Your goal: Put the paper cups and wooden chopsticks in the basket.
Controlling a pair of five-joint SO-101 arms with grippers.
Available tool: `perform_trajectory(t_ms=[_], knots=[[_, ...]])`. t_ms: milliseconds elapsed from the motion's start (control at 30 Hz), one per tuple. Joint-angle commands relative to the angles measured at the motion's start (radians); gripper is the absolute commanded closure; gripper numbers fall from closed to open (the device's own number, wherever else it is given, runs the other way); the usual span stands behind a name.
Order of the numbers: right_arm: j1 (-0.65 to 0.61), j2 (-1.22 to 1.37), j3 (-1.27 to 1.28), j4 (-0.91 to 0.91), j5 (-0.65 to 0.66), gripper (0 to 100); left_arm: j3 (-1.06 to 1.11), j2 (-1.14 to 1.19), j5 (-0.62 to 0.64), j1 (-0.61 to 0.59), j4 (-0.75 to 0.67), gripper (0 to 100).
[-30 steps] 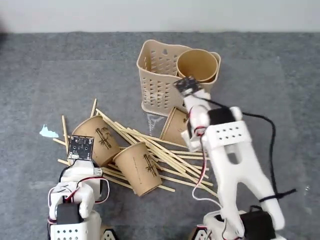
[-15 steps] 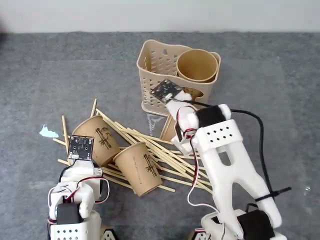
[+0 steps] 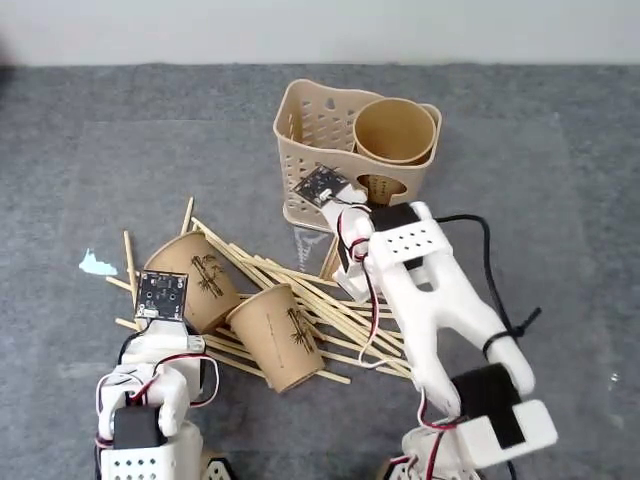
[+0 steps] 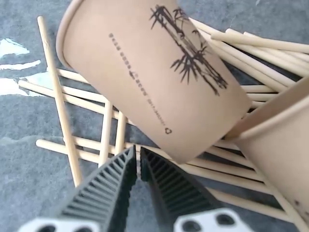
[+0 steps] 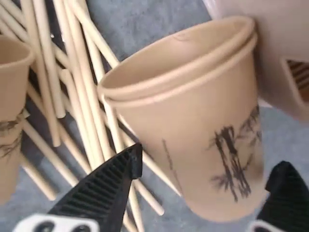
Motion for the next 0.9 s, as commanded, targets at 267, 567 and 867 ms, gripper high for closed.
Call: perform_trajectory(t_ms=[267, 567, 867], knots=[[-0.012, 0.114, -0.063, -0.025, 0.04, 62.5, -0.008, 0.003, -0.005, -0.003, 0.002, 99], [-0.038, 0.139, -0.083, -0.015, 0.037, 62.7, -0.008, 0.003, -0.005, -0.003, 0.002, 99], [-0.059, 0.139, -0.209, 0.101, 0.041, 85.7, -0.008, 0.003, -0.005, -0.003, 0.002, 99]])
